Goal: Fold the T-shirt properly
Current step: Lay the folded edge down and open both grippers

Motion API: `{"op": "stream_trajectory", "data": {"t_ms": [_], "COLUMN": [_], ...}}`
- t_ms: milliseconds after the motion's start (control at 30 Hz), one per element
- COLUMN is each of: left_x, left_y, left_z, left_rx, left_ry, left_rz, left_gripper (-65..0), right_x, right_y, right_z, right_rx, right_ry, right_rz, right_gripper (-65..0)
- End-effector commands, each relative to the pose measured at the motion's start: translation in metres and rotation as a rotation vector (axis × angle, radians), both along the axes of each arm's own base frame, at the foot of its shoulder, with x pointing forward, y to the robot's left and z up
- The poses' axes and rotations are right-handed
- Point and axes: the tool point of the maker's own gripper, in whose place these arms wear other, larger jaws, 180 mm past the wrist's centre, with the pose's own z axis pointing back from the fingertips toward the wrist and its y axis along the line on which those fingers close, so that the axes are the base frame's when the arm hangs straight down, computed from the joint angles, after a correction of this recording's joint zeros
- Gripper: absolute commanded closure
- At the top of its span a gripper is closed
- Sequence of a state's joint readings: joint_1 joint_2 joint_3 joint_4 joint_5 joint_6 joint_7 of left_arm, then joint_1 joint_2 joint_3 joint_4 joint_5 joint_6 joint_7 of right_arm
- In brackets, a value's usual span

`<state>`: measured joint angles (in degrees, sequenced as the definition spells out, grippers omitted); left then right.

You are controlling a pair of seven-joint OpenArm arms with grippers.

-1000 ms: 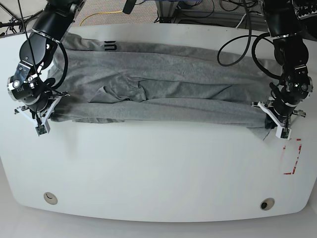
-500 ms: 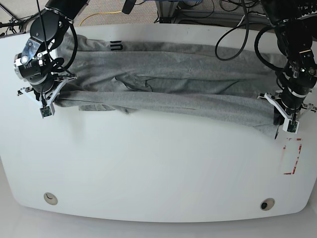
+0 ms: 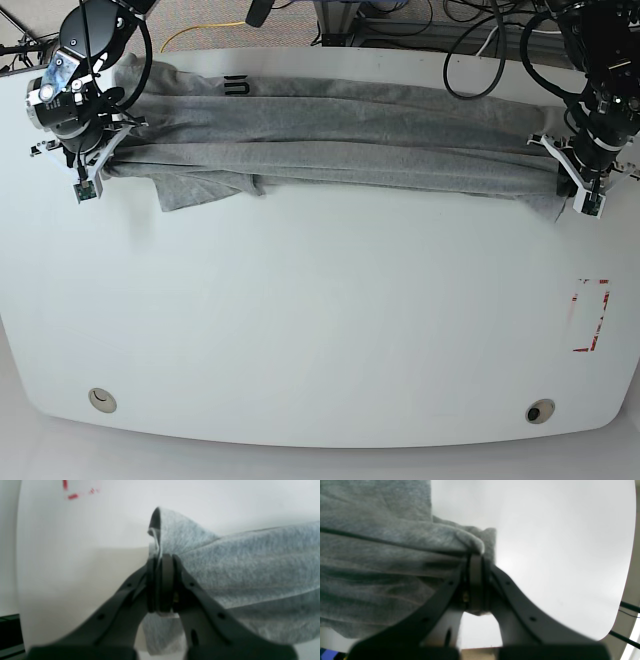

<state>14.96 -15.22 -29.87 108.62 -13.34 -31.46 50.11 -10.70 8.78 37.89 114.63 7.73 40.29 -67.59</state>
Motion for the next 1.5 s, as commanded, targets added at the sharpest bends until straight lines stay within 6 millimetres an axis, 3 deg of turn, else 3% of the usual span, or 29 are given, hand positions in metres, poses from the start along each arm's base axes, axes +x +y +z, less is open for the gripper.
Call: {"op": "stream_trajectory", "data": {"t_ms": [0,267,333,400,467,533,600,667,800,900,933,1167,1300,1467], "left_x": [-0.001,-0.022,-0.027,-0.035,-0.037,-0.039,-0.042,-0.042,-0.038,-0.024,-0.019,-0.009,-0.008,-0.011], "left_y": [0.012,0.011,0.011,0.011,0.012,0.013,0.016,0.016,0.013,0.012,0.011,0.008,0.001,-0.001], "left_z": [0.010,-0.007,-0.011,-0.017,-0.020,-0.022,-0.024,-0.025,-0.021,-0.006,-0.001,0.008,0.005,0.002], "left_rx": [0.041,0.044,0.045,0.042,0.040,0.042,0.049,0.050,0.046,0.051,0.055,0.056,0.031,0.022], "left_ry": [-0.024,0.048,0.065,0.089,0.099,0.110,0.137,0.143,0.128,0.072,0.053,0.018,0.013,0.019], "left_rz": [0.017,0.009,0.007,0.007,0.011,0.017,0.028,0.029,0.018,0.018,0.016,0.008,0.020,0.022], "left_gripper": [-0.1,-0.4,-0.6,-3.9,-11.8,-25.0,-38.2,-43.6,-42.2,-42.1,-42.1,-42.1,-42.1,-42.1], "right_x": [-0.001,-0.031,-0.039,-0.048,-0.052,-0.054,-0.053,-0.053,-0.042,-0.035,-0.023,0.014,0.033,0.053], "right_y": [-0.008,-0.003,-0.001,0.001,0.002,0.003,0.003,-0.002,-0.007,-0.005,-0.003,0.027,0.051,0.047], "right_z": [0.007,-0.014,-0.020,-0.026,-0.030,-0.031,-0.030,-0.027,-0.011,-0.004,0.004,0.015,0.003,-0.021], "right_rx": [-0.039,-0.022,-0.015,-0.005,0.002,0.007,0.004,-0.001,0.085,0.131,0.143,0.205,0.253,0.290], "right_ry": [-0.006,0.079,0.101,0.125,0.137,0.141,0.136,0.126,-0.007,-0.062,-0.098,-0.147,-0.119,-0.062], "right_rz": [-0.006,-0.009,-0.016,-0.020,-0.020,-0.020,-0.020,-0.036,-0.096,-0.099,-0.075,0.040,0.108,0.077], "right_gripper": [0.0,-0.3,-3.0,-15.9,-28.9,-42.5,-52.3,-55.5,-55.5,-56.0,-56.0,-55.6,-55.5,-55.5]}}
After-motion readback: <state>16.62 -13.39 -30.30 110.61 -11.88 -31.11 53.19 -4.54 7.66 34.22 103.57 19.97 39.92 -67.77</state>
